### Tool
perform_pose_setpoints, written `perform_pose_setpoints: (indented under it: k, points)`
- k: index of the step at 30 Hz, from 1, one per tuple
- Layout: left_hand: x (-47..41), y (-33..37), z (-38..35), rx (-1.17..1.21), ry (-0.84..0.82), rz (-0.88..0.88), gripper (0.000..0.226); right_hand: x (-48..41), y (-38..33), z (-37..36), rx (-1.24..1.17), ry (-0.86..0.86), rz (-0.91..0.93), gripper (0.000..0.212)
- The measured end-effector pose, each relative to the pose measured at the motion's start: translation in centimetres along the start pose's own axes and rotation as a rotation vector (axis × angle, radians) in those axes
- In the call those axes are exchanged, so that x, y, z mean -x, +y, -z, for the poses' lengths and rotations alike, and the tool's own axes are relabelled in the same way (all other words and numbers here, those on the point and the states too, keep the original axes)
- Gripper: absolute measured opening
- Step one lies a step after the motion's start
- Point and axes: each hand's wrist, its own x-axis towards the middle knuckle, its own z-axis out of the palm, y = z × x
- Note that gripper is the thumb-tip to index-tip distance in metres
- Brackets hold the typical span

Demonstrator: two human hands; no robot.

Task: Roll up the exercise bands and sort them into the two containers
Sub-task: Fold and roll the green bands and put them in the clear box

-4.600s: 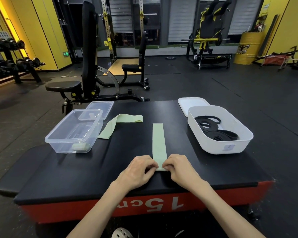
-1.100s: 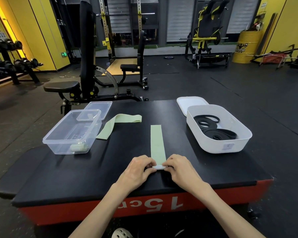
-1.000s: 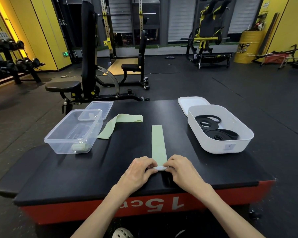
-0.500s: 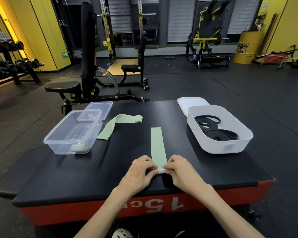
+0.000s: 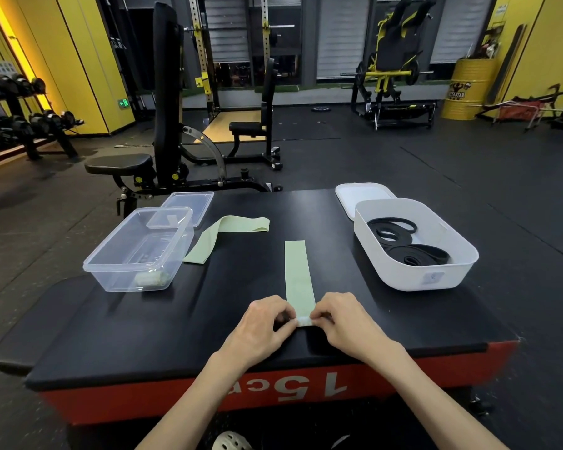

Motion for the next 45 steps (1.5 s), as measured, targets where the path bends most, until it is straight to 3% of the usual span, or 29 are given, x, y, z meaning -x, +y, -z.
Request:
perform_pose_setpoints:
  k: [15, 40, 45]
  points:
    - [0.5, 0.2, -0.3, -0.02, 0.004, -0.006, 0.01, 0.5, -0.3, -0.6, 0.088, -0.015, 0.043, 0.02]
    - [0.0, 0.2, -0.2, 0.016, 0.024, -0.04, 0.005, -0.1, -0.1, 0.2, 0.031, -0.019, -0.02, 0.012]
    - [0.0, -0.2, -0.1, 0.009, 0.031, -0.067, 0.003, -0.4, -0.1, 0.1, 0.043, -0.026, -0.032, 0.022]
